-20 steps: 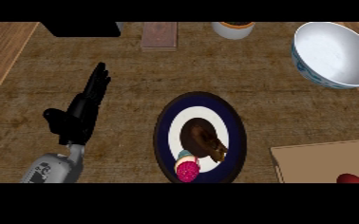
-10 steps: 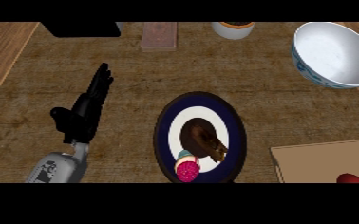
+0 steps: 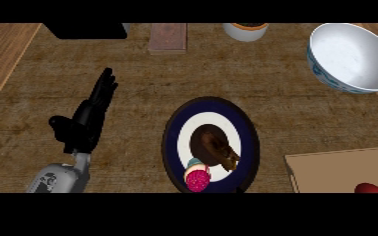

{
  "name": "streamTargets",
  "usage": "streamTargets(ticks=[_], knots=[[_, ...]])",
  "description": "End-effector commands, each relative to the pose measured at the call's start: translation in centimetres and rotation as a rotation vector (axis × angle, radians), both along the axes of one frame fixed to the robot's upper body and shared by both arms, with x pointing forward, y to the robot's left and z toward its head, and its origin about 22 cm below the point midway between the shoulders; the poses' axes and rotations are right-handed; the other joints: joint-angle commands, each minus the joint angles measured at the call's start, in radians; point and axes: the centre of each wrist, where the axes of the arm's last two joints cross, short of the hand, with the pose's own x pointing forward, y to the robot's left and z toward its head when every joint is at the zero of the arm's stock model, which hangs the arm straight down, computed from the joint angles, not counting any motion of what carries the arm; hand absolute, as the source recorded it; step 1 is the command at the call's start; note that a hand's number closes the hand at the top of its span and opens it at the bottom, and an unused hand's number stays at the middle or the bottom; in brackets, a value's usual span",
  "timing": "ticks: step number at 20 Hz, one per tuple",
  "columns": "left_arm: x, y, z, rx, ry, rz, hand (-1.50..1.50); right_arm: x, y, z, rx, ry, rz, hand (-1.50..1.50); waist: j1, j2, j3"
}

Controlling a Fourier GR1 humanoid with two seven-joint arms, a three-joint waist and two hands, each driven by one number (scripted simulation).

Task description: Pick the cupcake from the plate and place it in the bowl

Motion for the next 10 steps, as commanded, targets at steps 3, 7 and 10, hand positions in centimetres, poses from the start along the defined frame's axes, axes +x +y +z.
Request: streamTargets(ticks=[3,7,10], knots=[[-1.0,-1.6,-1.5,0.0,-0.011,0.012,0.0,-0.4,1.9,-0.1,0.004,-0.1,0.042,-1.5,0.002,0.001,0.0],[0.5,-0.4,0.1,-0.002,0.001,-0.005,0.0,3.4,0.3,-1.7,0.041,-0.097,0.057,-1.5,0.003,0.001,0.001],[-0.2,-0.5,-1.5,-0.01,0.004,-0.009,0.0,2.8,1.5,-1.2,0.026,-0.096,0.071,-1.5,0.003,0.002,0.0]])
